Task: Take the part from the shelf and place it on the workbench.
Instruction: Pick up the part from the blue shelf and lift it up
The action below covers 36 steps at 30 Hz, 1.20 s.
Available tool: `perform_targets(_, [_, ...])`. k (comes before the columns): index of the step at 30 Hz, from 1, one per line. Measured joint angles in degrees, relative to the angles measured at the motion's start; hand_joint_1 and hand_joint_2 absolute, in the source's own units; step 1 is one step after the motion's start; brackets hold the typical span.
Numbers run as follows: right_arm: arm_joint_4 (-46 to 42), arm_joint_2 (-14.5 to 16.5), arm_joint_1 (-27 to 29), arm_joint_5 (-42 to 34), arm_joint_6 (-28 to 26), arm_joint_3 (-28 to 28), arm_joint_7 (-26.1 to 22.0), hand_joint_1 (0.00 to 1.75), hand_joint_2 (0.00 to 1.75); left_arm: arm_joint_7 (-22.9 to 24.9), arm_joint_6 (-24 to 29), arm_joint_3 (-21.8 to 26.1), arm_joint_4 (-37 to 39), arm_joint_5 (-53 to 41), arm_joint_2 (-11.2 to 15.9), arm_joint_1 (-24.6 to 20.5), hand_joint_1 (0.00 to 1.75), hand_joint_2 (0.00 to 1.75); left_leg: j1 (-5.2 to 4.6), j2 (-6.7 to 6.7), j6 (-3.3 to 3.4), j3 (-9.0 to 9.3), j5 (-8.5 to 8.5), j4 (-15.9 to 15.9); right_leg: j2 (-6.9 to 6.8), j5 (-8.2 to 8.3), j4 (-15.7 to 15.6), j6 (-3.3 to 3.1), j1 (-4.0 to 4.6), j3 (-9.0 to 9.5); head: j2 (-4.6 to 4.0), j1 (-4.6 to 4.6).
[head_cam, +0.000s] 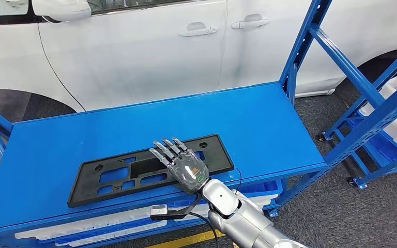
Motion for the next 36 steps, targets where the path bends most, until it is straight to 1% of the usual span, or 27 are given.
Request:
perform_targets(3, [1.13,0.61,-0.41,0.44,-0.07,0.25,0.33,0.00,1.75,0.01,0.00,-0.01,0.00,-0.04,0.07,0.08,0.00,0.00,0.20,-0.01,-0.69,-5.29,-5.13,11.13,-0.06,-0.06,-0.06,-0.45,0.07,0.09,0.00,0.00])
perform_targets(4, [1.52,0.70,-0.44,0.92,-0.10,0.40,0.53,0.00,1.75,0.01,0.00,-0.01,0.00,-0.05,0.12,0.17,0.00,0.00,0.22,0.00,-0.81,-6.59,-5.65,13.61,-0.05,-0.11,-0.04,-0.50,0.13,0.12,0.00,0.00])
perform_targets(5, [1.93,0.81,-0.51,1.47,-0.13,0.56,0.74,0.00,1.75,0.00,0.00,-0.01,0.00,-0.08,0.16,0.27,0.00,0.00,0.23,0.00,-0.85,-6.84,-4.97,13.84,-0.02,-0.16,-0.02,-0.50,0.15,0.19,0.00,0.00])
perform_targets(6, [2.42,1.00,-0.65,1.97,-0.15,0.71,0.89,0.00,1.75,-0.02,0.00,-0.01,0.00,-0.11,0.23,0.34,0.00,0.00,0.24,0.00,-0.82,-5.94,-3.24,11.68,0.04,-0.23,0.00,-0.45,0.16,0.32,0.00,0.00])
perform_targets(7, [2.94,1.29,-0.87,2.29,-0.15,0.83,0.95,0.00,1.75,-0.06,0.00,-0.01,0.00,-0.13,0.30,0.35,0.00,0.00,0.26,0.00,-0.74,-4.13,-0.91,7.69,0.12,-0.33,0.04,-0.35,0.15,0.48,0.00,0.00])
perform_targets(8, [3.54,1.66,-1.19,2.48,-0.16,0.91,0.91,0.00,1.75,-0.10,0.00,-0.01,0.00,-0.14,0.35,0.32,0.00,0.00,0.22,-0.01,-0.57,-2.15,0.85,3.52,0.19,-0.45,0.10,-0.18,0.24,0.60,0.00,0.00])
perform_targets(9, [4.19,2.03,-1.58,2.60,-0.20,1.00,0.80,0.00,1.75,-0.16,0.01,-0.01,0.00,-0.14,0.40,0.24,0.00,0.00,0.13,-0.07,-0.27,-0.61,2.02,0.18,0.25,-0.55,0.21,0.03,0.34,0.61,0.00,0.00])
perform_targets(10, [4.87,2.36,-2.00,2.71,-0.26,1.11,0.62,0.00,1.75,-0.23,0.02,-0.01,0.00,-0.11,0.42,0.18,0.00,0.00,0.02,-0.13,0.05,0.23,2.46,-1.75,0.28,-0.58,0.28,0.26,0.45,0.54,0.00,0.00])
perform_targets(13, [6.75,3.14,-2.99,2.87,-0.50,1.57,-0.23,0.00,1.75,-0.32,0.08,-0.01,0.00,0.03,0.53,0.25,0.00,0.00,0.00,-0.23,1.16,0.39,2.51,-2.56,0.26,-0.60,0.34,1.06,0.52,0.40,0.00,0.00])
perform_targets(14, [7.25,3.38,-3.27,2.87,-0.58,1.76,-0.54,0.00,1.75,-0.33,0.11,-0.01,0.00,0.13,0.56,0.27,0.00,0.00,0.13,-0.21,1.52,0.46,2.63,-2.70,0.24,-1.08,0.88,1.36,0.51,0.22,0.00,0.00])
perform_targets(15, [7.74,3.64,-3.60,2.89,-0.64,2.00,-0.84,0.00,1.75,-0.36,0.14,-0.01,0.00,0.25,0.57,0.27,0.00,0.00,0.28,-0.18,1.88,0.53,2.75,-2.87,0.22,-2.16,2.44,1.64,0.49,-0.45,0.00,0.00])
perform_targets(16, [8.20,3.85,-3.91,2.99,-0.67,2.27,-1.05,0.00,1.75,-0.40,0.20,-0.01,0.00,0.39,0.59,0.24,0.00,0.00,0.34,-0.14,2.13,0.56,2.83,-2.97,0.19,-3.77,5.18,1.87,0.41,-1.71,0.00,0.00])
perform_targets(18, [9.28,4.29,-4.39,3.55,-0.20,3.05,-1.26,0.00,1.75,-0.48,0.35,0.00,0.00,0.63,0.64,0.24,0.00,0.00,0.26,-0.11,2.39,0.48,2.82,-2.96,0.16,-7.38,13.09,2.16,0.25,-5.52,0.00,0.00])
perform_targets(19, [9.87,4.51,-4.55,4.02,0.44,3.53,-1.27,0.02,1.75,-0.51,0.42,0.01,0.00,0.67,0.68,0.27,0.00,0.00,0.23,-0.11,2.41,0.47,2.81,-2.94,0.16,-8.21,16.11,2.24,0.17,-7.04,0.00,0.00])
perform_targets(20, [10.44,4.79,-4.81,4.49,1.26,4.04,-1.22,0.21,1.75,-0.52,0.46,0.03,0.00,0.68,0.71,0.32,0.00,0.00,0.22,-0.12,2.41,0.50,2.78,-2.92,0.15,-7.98,17.25,2.24,0.12,-7.68,0.00,0.00])
perform_targets(21, [10.96,5.13,-5.22,4.91,2.24,4.55,-1.16,0.59,1.75,-0.53,0.49,0.04,0.00,0.68,0.74,0.35,0.00,0.00,0.21,-0.13,2.37,0.58,2.76,-2.90,0.15,-6.66,16.00,2.15,0.10,-7.17,0.00,0.00])
perform_targets(23, [12.02,5.89,-6.40,5.41,4.41,5.45,-1.01,1.43,1.75,-0.55,0.44,0.05,0.00,0.68,0.75,0.35,0.00,0.00,0.17,-0.16,2.18,0.83,2.64,-2.89,0.14,-2.61,8.30,1.64,0.14,-3.51,0.00,0.00])
perform_targets(24, [12.69,6.33,-7.02,5.57,5.70,5.92,-0.95,1.67,1.75,-0.56,0.35,0.05,0.00,0.68,0.75,0.34,0.00,0.00,0.05,-0.19,1.98,0.87,2.53,-2.80,0.11,-1.21,4.46,1.37,0.24,-1.68,0.00,0.00])
perform_targets(25, [13.42,6.73,-7.57,5.71,6.99,6.37,-0.89,1.73,1.75,-0.58,0.27,0.05,0.00,0.68,0.74,0.34,0.00,0.00,-0.05,-0.21,1.73,0.85,2.45,-2.74,0.09,-0.44,1.83,1.12,0.36,-0.47,0.00,0.00])
perform_targets(26, [14.21,7.17,-8.06,5.84,8.20,6.80,-0.85,1.75,1.75,-0.60,0.19,0.05,0.00,0.69,0.74,0.36,0.00,0.00,-0.14,-0.21,1.43,0.79,2.39,-2.70,0.12,-0.32,0.62,0.91,0.47,0.03,0.00,0.00])
perform_targets(28, [15.74,8.09,-8.98,5.94,9.95,7.59,-0.81,1.75,1.75,-0.67,0.15,0.08,0.00,0.74,0.74,0.39,0.00,0.00,-0.09,-0.16,0.73,0.76,2.32,-2.75,0.21,-0.21,0.24,0.46,0.51,0.09,0.00,0.00])
perform_targets(30, [17.21,8.92,-9.80,5.70,10.77,8.19,-0.81,1.75,1.75,-0.77,0.13,0.11,0.01,0.92,0.68,0.38,0.00,0.00,0.08,-0.16,0.05,0.21,1.07,-1.20,0.17,0.06,-0.30,-0.11,0.27,0.38,0.00,0.00])
perform_targets(31, [17.85,9.25,-10.11,5.49,10.96,8.41,-0.81,1.75,1.75,-0.81,0.11,0.13,0.02,1.01,0.63,0.39,0.00,0.00,0.18,-0.17,-0.25,-0.82,-0.42,1.19,0.09,0.17,-0.53,-0.33,0.13,0.51,0.00,0.00])
perform_targets(33, [18.91,9.67,-10.45,5.14,11.21,8.74,-0.81,1.75,1.75,-0.90,0.08,0.17,0.02,1.11,0.54,0.50,0.00,0.00,0.36,-0.18,-0.78,-4.21,-4.10,8.68,-0.01,0.16,-0.57,-0.54,0.15,0.53,0.00,0.00])
perform_targets(34, [19.34,9.75,-10.51,5.00,11.32,8.89,-0.81,1.75,1.75,-0.99,0.05,0.20,0.02,1.14,0.54,0.60,0.00,0.00,0.44,-0.18,-1.00,-5.77,-5.18,11.95,-0.03,0.15,-0.55,-0.57,0.18,0.53,0.00,0.00])
perform_targets(35, [19.67,9.80,-10.58,4.87,11.37,9.04,-0.77,1.75,1.75,-1.20,-0.04,0.21,0.02,1.18,0.54,0.71,0.00,0.00,0.50,-0.17,-1.15,-6.54,-5.21,13.48,-0.02,0.12,-0.53,-0.57,0.18,0.55,0.00,0.00])
perform_targets(36, [19.93,9.84,-10.73,4.69,11.40,9.20,-0.73,1.75,1.75,-1.49,-0.18,0.22,0.02,1.22,0.54,0.79,0.00,0.00,0.57,-0.17,-1.25,-6.22,-4.09,12.71,0.01,0.08,-0.49,-0.54,0.16,0.62,0.00,0.00])
